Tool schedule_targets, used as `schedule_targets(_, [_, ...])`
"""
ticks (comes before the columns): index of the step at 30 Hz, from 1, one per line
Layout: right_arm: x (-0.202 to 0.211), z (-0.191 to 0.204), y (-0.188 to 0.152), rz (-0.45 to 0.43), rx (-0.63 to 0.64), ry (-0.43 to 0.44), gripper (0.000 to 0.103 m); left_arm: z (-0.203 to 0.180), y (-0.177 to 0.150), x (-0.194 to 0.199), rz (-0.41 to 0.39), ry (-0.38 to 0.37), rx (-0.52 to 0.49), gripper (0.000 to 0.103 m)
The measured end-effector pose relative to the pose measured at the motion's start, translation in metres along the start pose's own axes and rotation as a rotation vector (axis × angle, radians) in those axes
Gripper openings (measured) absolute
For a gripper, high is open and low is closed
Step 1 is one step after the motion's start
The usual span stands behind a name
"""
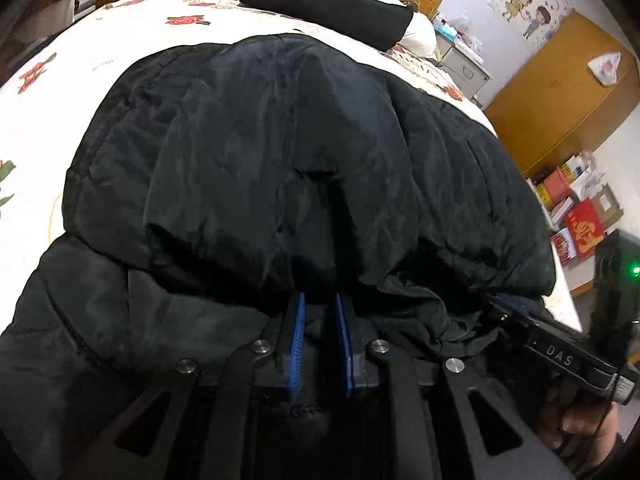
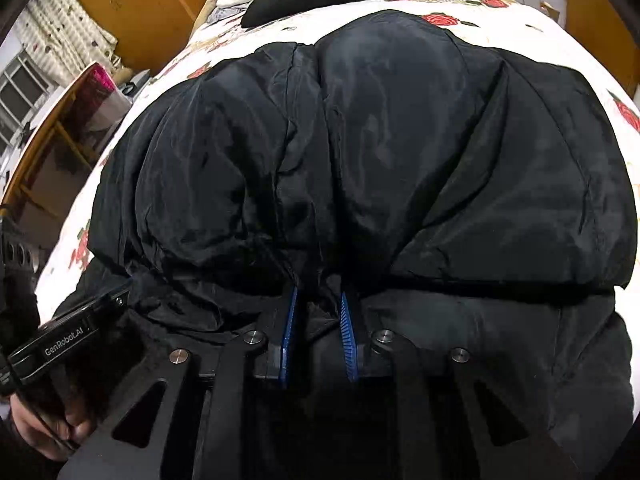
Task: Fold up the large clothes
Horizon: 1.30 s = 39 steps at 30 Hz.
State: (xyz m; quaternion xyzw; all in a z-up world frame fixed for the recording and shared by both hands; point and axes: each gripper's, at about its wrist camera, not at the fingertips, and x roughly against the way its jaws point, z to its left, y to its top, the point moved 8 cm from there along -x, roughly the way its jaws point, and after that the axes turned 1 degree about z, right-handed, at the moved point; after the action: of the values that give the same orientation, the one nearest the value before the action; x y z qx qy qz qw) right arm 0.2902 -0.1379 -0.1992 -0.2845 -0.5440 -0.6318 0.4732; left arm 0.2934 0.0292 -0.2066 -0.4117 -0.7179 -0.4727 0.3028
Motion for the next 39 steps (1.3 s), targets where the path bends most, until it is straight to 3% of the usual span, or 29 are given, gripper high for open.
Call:
schedule_targets(12, [-0.004, 0.022, 0.004, 0.038, 0.087, -0.112, 0.020, -0.010, 0.004, -0.003, 0.016, 0.056, -0.033, 0.018])
schedule_targets(17, [0.040, 0.025, 0.000, -0.021, 0.062, -0.083, 0.022, -0.017, 0.003, 0.027, -0.011, 0.075, -0.060, 0.024])
schedule_targets(26, [0.152, 0.023, -0.026, -0.206, 0.076, -0.062, 0.023, -0.025, -0.020, 0.119, -0.140, 0.090, -0.077, 0.024])
schedule_targets(30, [0.193, 0.019, -0.051, -0.267, 0.082, -0.054, 0.036, -0.028, -0.036, 0.160, -0.192, 0.111, -0.100, 0.028])
schedule_targets(39, [0.234, 0.021, -0.100, -0.314, 0.101, -0.079, 0.039, -0.047, -0.073, 0.213, -0.245, 0.120, -0.165, 0.032])
